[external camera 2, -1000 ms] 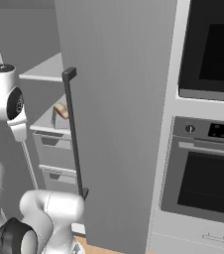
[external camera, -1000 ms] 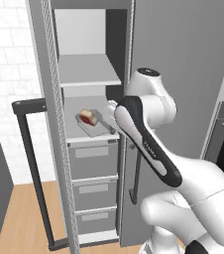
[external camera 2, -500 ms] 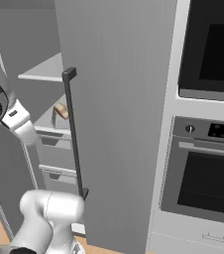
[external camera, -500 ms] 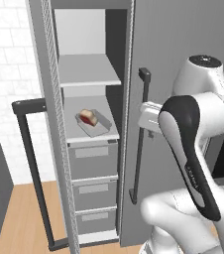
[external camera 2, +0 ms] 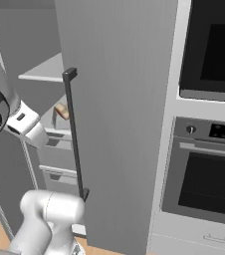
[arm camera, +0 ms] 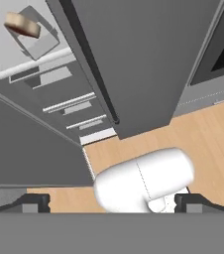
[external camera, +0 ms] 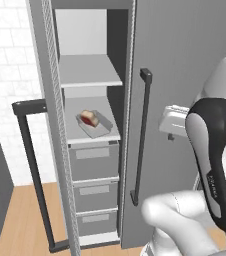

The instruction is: Take the meat container that has the steak and place it on the second highest rack of the freezer. Then take the vegetable container that has the garlic and tomato and place it on the highest rack of the freezer.

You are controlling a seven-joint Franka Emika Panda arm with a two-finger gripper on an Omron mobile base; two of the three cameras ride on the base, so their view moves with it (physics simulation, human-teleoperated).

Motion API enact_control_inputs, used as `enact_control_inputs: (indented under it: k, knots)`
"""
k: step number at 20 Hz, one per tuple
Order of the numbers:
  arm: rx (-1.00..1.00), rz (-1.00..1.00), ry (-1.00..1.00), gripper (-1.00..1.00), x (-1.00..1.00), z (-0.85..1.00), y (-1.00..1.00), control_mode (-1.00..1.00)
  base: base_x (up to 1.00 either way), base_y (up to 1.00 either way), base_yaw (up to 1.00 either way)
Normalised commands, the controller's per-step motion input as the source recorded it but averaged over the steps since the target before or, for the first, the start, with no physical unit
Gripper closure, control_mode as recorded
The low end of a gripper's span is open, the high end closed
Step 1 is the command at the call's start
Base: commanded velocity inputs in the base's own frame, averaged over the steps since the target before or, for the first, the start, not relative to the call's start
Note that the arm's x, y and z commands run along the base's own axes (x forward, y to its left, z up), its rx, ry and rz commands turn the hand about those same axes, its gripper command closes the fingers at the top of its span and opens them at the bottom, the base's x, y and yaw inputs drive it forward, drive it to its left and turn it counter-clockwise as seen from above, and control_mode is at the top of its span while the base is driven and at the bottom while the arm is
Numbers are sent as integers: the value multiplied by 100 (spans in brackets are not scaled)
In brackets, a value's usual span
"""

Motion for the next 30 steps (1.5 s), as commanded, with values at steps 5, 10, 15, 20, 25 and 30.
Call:
enact_control_inputs:
  k: [5, 10, 15, 20, 25, 30]
  knots:
    - [0, 0, 0, -100, 0, 0, 0, 100, -53, -48, 39]
    - [0, 0, 0, -100, 0, 0, 0, 100, -30, -95, 35]
    - [0, 0, 0, -100, 0, 0, 0, 100, -48, -94, 17]
    - [0, 0, 0, -100, 0, 0, 0, 100, -61, -86, 3]
    - [0, 0, 0, -100, 0, 0, 0, 100, -6, -92, 0]
    - [0, 0, 0, -100, 0, 0, 0, 100, 0, -99, 0]
